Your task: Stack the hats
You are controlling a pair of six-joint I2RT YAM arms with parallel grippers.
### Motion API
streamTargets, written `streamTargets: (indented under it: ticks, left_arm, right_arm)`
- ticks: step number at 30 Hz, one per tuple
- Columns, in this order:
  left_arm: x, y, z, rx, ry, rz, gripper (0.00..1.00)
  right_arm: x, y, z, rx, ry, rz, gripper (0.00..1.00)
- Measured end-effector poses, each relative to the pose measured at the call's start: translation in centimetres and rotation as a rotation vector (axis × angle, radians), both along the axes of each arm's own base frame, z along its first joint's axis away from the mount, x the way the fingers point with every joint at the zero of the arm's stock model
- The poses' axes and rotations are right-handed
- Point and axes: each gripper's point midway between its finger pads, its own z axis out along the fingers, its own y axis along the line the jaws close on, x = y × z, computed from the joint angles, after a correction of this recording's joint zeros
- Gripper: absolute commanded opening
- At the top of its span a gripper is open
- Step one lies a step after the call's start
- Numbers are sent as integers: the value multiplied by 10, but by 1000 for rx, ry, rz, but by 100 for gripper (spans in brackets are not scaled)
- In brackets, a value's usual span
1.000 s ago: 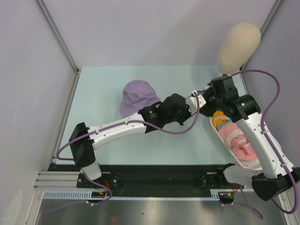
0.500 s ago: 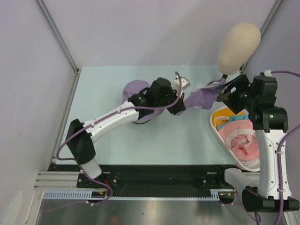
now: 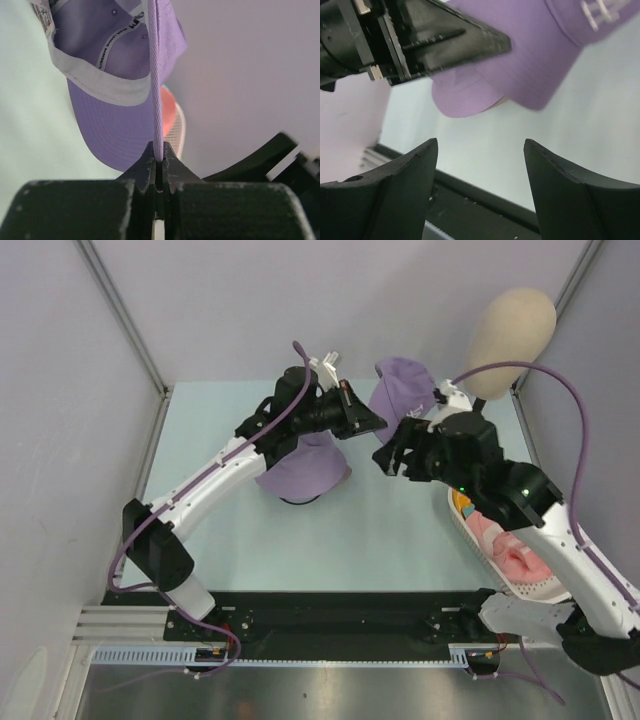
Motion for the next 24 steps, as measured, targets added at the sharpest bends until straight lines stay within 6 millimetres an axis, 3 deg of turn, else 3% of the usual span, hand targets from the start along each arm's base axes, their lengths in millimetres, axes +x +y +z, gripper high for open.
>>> streamTargets:
  ticks: [3,6,15,24]
  left_arm:
    - [-8,-1,1,-45,104,15,0]
    - [-17,4,0,-79,198,40,0]
    - [-27,18,25,-158,270,104,0]
    - [-27,17,13,-176,356,127,0]
  right_arm:
    - [8,21,-1,-121,-45,-1,75]
    - [18,27,3,-233,-94,-47,75]
    - [33,15,-4,-504,-166,-127,74]
    - [35,16,-12,-660,-231,-122,63]
